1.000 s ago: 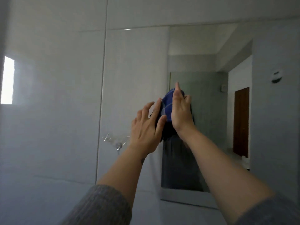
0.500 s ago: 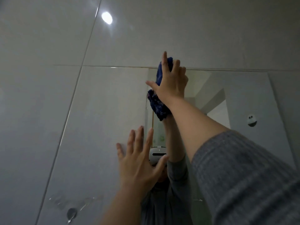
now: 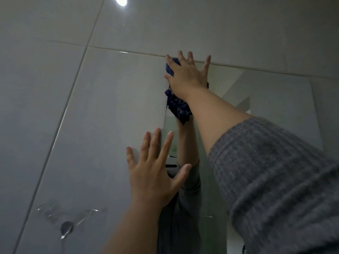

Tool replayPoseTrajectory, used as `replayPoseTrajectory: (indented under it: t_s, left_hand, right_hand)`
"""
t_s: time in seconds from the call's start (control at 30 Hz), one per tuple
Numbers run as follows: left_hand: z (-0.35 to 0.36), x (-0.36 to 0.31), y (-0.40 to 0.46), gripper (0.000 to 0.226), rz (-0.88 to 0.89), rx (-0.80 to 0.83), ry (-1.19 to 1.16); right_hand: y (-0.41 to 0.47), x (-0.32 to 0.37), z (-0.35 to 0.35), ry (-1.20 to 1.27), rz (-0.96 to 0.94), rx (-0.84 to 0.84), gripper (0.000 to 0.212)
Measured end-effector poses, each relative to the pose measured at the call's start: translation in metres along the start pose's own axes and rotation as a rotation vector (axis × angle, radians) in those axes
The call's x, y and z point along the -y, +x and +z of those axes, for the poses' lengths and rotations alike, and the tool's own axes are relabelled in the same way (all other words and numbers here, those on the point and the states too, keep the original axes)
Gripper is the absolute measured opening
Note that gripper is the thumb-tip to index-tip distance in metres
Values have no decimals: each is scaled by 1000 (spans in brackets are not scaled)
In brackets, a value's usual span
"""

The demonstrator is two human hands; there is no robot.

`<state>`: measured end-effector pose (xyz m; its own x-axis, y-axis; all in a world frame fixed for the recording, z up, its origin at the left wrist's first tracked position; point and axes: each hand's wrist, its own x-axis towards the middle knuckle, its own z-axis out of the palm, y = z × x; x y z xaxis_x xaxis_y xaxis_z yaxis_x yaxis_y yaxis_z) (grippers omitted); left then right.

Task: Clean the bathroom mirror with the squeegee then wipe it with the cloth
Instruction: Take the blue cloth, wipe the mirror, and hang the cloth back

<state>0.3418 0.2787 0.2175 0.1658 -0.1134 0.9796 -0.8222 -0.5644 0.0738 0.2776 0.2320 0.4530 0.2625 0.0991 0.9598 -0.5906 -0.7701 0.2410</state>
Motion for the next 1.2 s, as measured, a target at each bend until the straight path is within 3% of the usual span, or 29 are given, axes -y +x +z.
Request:
replayPoseTrajectory:
  t_s: [0.17,0.87,1.2]
  left_hand:
    - [-5,-2,-1,84,-18,27,5]
    - [-18,-11,1,88,-68,164,126]
    - [-27,-18,2,95,-61,258,116]
  right_hand:
    - [-5,-26,1,71,125,38,54]
    - [-109,-258,1,100,535,151,53]
    - [-163,-267,11,222,710,50,56]
